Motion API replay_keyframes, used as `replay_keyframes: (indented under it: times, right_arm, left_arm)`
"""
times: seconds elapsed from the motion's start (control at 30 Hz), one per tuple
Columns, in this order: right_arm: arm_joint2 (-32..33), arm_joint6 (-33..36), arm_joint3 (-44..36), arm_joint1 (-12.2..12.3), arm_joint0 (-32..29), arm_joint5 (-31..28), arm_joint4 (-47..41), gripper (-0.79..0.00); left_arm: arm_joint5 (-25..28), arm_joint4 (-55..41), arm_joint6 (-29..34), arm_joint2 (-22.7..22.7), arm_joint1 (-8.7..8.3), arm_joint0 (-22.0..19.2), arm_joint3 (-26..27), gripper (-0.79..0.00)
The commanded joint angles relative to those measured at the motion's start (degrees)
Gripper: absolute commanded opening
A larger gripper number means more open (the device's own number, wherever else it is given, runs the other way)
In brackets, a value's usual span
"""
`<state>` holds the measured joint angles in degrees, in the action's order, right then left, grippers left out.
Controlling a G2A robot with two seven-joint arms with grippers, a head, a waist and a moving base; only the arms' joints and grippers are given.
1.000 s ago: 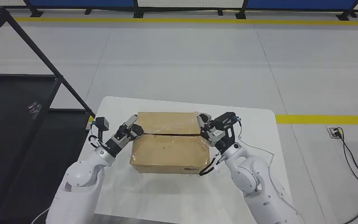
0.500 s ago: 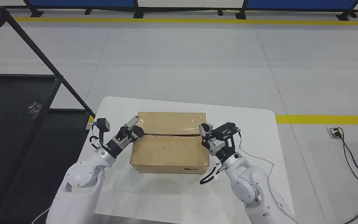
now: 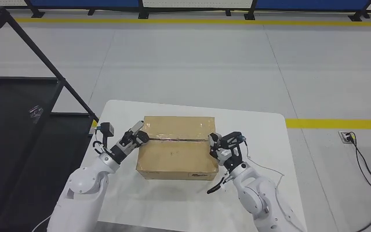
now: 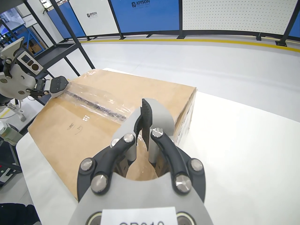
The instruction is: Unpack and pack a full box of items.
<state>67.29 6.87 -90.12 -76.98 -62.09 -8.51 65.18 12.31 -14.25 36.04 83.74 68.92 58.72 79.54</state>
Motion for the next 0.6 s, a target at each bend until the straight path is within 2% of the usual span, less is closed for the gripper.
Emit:
replay_keyframes:
  times: [0.0,0.07,0.57]
  right_arm:
    - [-0.14,-0.07,0.03,-0.05,-0.06,0.27,0.21,-0.585]
    - [-0.14,-0.03,-0.03,-0.08,-0.11,0.76,0.53,-0.493]
    - [0.81,-1.33,-1.91,-0.05,-1.95,1.76,1.93,-0.459]
  left_arm:
    - [-0.02,0.03,-0.08,-0.15,-0.02,-0.02,-0.11,0.000]
    - [0.07,-0.08,0.02,-0.27,-0.04,-0.04,-0.15,0.000]
    - [0.14,-0.35,-0.07,-0.89,-0.23,-0.23,-0.39,0.000]
